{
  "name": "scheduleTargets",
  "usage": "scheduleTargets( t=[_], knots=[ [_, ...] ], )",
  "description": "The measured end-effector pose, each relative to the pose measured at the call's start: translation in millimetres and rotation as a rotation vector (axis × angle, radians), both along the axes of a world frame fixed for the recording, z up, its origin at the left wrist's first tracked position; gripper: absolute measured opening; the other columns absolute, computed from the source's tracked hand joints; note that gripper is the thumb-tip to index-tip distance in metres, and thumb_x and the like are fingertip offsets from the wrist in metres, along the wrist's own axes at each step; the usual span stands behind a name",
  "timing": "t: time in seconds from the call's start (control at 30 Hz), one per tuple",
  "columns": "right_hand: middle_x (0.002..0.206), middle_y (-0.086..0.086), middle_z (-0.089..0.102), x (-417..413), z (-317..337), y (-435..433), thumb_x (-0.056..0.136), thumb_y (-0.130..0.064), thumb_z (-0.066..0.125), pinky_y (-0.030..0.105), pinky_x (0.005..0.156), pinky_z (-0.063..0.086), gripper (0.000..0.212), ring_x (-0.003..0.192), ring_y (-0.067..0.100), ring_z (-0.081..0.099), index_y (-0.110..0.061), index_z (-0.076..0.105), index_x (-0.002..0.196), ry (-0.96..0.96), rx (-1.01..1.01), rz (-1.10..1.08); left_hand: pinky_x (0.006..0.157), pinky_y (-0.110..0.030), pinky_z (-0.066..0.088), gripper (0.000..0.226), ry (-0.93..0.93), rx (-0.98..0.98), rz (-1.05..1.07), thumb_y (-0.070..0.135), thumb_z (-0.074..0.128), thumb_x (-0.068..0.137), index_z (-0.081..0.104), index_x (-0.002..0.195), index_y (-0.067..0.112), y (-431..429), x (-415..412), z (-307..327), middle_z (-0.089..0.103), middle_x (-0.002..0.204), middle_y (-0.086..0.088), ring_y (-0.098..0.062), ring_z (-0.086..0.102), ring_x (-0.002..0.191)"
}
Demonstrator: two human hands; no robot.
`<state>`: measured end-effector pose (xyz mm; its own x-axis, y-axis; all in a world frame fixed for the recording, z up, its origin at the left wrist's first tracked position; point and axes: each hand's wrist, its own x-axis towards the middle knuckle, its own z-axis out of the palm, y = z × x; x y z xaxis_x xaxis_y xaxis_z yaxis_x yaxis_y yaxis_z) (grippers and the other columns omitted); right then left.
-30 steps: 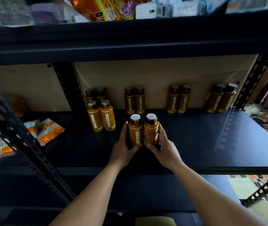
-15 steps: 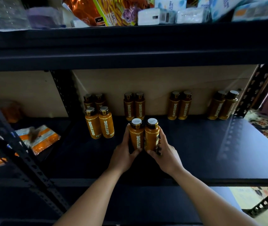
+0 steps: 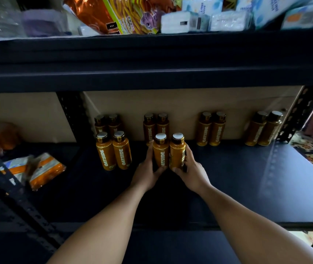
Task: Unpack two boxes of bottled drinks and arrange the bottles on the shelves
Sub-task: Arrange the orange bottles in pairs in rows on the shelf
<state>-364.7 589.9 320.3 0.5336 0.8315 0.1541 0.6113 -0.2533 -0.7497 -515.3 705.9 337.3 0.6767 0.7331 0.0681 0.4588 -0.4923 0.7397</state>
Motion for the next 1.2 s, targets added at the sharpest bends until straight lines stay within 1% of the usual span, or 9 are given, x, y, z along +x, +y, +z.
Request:
scheduleTargets(
  t=[0.23,0.43,0.6,0.8,0.87,0.93,1.0,1.07,1.2],
  knots=[
    [0.139,-0.013,0.063,-0.5,-4.9,-2.4,0.094,-0.038,0.072,0.029,0.087,0.047,0.100,0.119,0.016,0.064,-0.060,-0.005,0.155,0.016,0.026,0.010,0.114,-0.051,0.040,0.098,0.020,-0.028,0.008,0.041,0.067,0.095,-0.010,0.155,0.050,1.6,-0.7,-10.0,0.045,0.156,0.004,-0.025,0.049,0.139],
    [0.141,-0.015,0.060,1.1,-5.7,0.4,0.089,-0.039,0.078,0.039,0.103,0.051,0.094,0.128,0.012,0.059,-0.057,0.013,0.154,0.051,0.056,-0.015,0.114,-0.046,0.040,0.095,0.048,-0.067,-0.022,0.036,0.067,0.096,-0.004,0.158,0.043,7.3,-1.0,-7.5,0.045,0.155,0.003,-0.023,0.049,0.138],
    [0.138,-0.018,0.062,0.4,-9.1,4.6,0.086,-0.041,0.080,0.040,0.101,0.052,0.089,0.126,0.010,0.060,-0.056,0.021,0.152,0.031,0.069,-0.052,0.114,-0.042,0.038,0.092,0.063,-0.105,-0.052,0.036,0.066,0.096,-0.001,0.160,0.042,12.6,-2.1,-7.6,0.043,0.157,0.004,-0.022,0.045,0.141],
    [0.136,-0.019,0.062,0.2,-11.4,4.2,0.087,-0.043,0.079,0.033,0.096,0.049,0.082,0.124,0.009,0.058,-0.052,0.027,0.150,0.027,0.073,-0.064,0.113,-0.039,0.033,0.089,0.118,-0.128,-0.101,0.037,0.064,0.098,0.001,0.160,0.039,23.2,-3.4,-5.0,0.039,0.159,0.004,-0.022,0.040,0.144],
    [0.140,-0.019,0.059,-0.4,-10.8,3.8,0.087,-0.044,0.078,0.033,0.097,0.049,0.084,0.127,0.010,0.057,-0.053,0.025,0.151,0.023,0.073,-0.060,0.114,-0.041,0.032,0.089,0.114,-0.131,-0.110,0.039,0.064,0.097,0.000,0.159,0.041,24.4,-3.9,-5.3,0.037,0.161,0.004,-0.023,0.038,0.146],
    [0.150,-0.017,0.051,-0.5,-9.3,2.8,0.086,-0.049,0.078,0.040,0.102,0.050,0.094,0.133,0.013,0.054,-0.054,0.014,0.155,0.016,0.064,-0.054,0.114,-0.041,0.032,0.094,0.070,-0.134,-0.093,0.041,0.067,0.095,-0.002,0.159,0.042,22.1,-5.3,-5.9,0.035,0.161,0.005,-0.021,0.036,0.147],
    [0.159,-0.016,0.041,0.7,-8.6,0.9,0.086,-0.047,0.078,0.042,0.105,0.049,0.106,0.139,0.013,0.049,-0.053,-0.001,0.157,0.032,0.061,-0.035,0.113,-0.038,0.031,0.104,-0.019,-0.108,-0.059,0.043,0.073,0.090,-0.005,0.159,0.046,17.3,-7.6,-6.3,0.034,0.162,0.008,-0.013,0.032,0.146],
    [0.159,-0.017,0.041,2.0,-8.3,-1.7,0.090,-0.040,0.076,0.035,0.103,0.048,0.109,0.138,0.013,0.050,-0.054,-0.010,0.156,0.049,0.061,-0.012,0.110,-0.033,0.028,0.111,-0.074,-0.057,-0.043,0.041,0.076,0.088,-0.010,0.157,0.049,11.3,-9.3,-5.3,0.032,0.162,0.010,-0.003,0.029,0.141],
    [0.152,-0.013,0.053,2.3,-8.5,-3.0,0.096,-0.033,0.071,0.032,0.098,0.048,0.104,0.132,0.014,0.056,-0.060,-0.011,0.154,0.034,0.068,0.014,0.115,-0.039,0.030,0.105,-0.067,0.008,-0.033,0.043,0.069,0.093,-0.020,0.146,0.059,4.8,-10.1,-4.2,0.030,0.164,0.008,-0.017,0.035,0.146]
  ],
)
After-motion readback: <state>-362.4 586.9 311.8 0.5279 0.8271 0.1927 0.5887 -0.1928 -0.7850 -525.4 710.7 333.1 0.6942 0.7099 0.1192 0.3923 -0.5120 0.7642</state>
